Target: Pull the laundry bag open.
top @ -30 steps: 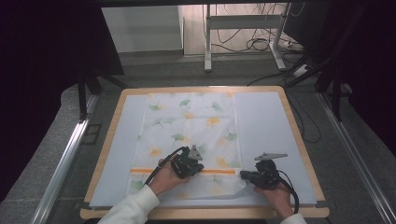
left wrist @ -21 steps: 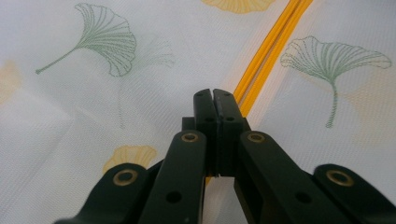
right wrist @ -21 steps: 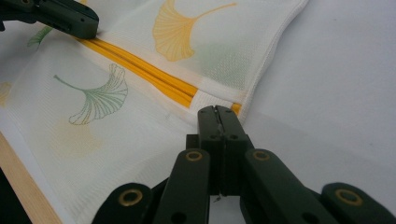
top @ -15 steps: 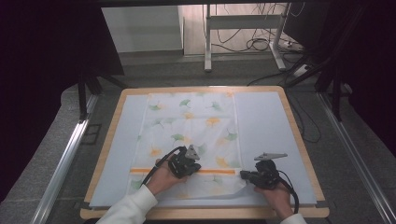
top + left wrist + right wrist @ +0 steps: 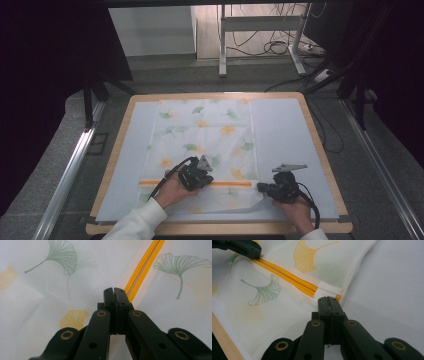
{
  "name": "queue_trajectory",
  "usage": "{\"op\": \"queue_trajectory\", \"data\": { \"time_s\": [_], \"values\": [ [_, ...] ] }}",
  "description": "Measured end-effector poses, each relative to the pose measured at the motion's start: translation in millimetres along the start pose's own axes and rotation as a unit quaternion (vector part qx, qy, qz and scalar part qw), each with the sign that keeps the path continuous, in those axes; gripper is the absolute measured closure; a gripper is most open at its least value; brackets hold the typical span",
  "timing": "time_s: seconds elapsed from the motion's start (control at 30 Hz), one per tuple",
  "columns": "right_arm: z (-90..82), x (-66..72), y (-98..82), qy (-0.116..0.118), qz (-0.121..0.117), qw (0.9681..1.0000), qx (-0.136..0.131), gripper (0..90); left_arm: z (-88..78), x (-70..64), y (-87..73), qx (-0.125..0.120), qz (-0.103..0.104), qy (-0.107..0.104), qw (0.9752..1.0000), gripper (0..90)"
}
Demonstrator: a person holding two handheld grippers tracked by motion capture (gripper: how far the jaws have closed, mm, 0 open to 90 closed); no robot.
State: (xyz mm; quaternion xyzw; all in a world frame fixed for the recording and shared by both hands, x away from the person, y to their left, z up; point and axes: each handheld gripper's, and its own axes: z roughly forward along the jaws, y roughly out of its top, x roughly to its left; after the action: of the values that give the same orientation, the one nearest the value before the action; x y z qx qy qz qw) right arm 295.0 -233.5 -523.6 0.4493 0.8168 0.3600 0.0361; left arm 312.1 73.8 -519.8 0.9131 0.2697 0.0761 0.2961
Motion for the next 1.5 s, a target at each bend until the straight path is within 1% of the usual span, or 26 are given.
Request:
{"op": "queue_trajectory", "data": {
  "time_s": [0.1,0.2,0.3,0.37,0.57,0.67,0.83,0.97,1.03,1.3,1.5],
  "values": [
    [0.0,0.0,0.0,0.0,0.0,1.0,0.0,89.7,-1.2,1.6,-1.7,0.001,-0.001,0.0,1.0,90.0],
    [0.0,0.0,0.0,0.0,0.0,1.0,0.0,89.7,-2.5,3.1,-3.7,0.0,-0.009,-0.003,1.0,90.0],
    [-0.1,0.0,0.0,0.0,0.0,1.0,0.0,89.8,-3.9,4.5,-5.4,0.002,-0.01,-0.001,0.9999,90.0],
    [0.0,0.0,-0.1,-0.001,0.0,1.0,0.0,89.7,-4.9,5.6,-7.5,0.002,-0.015,0.002,0.9999,90.0],
    [0.0,0.0,-0.1,-0.001,0.0,1.0,0.0,89.7,-11.1,12.2,-17.5,-0.001,-0.029,0.002,0.9996,90.0],
    [0.0,0.0,-0.1,-0.001,0.001,1.0,0.0,89.7,-12.5,13.3,-20.1,-0.002,-0.032,0.003,0.9995,90.0],
    [0.1,0.3,-0.1,-0.001,0.0,1.0,-0.001,89.7,-13.0,12.6,-20.5,0.0,-0.029,0.007,0.9996,90.0],
    [-0.2,0.2,-0.1,-0.001,0.0,1.0,0.001,89.7,-13.6,13.8,-21.6,-0.001,-0.032,0.006,0.9995,90.0],
    [-0.2,0.2,-0.1,-0.001,0.0,1.0,0.001,89.8,-14.6,14.2,-22.3,0.002,-0.033,0.006,0.9994,90.0],
    [0.0,0.6,-0.2,-0.002,-0.001,1.0,-0.001,89.7,-18.5,17.8,-28.5,0.001,-0.04,0.01,0.9991,90.0],
    [-0.2,0.9,-0.2,-0.005,-0.002,1.0,0.0,89.7,-20.3,18.7,-30.8,0.003,-0.04,0.013,0.9991,90.0]
  ]
}}
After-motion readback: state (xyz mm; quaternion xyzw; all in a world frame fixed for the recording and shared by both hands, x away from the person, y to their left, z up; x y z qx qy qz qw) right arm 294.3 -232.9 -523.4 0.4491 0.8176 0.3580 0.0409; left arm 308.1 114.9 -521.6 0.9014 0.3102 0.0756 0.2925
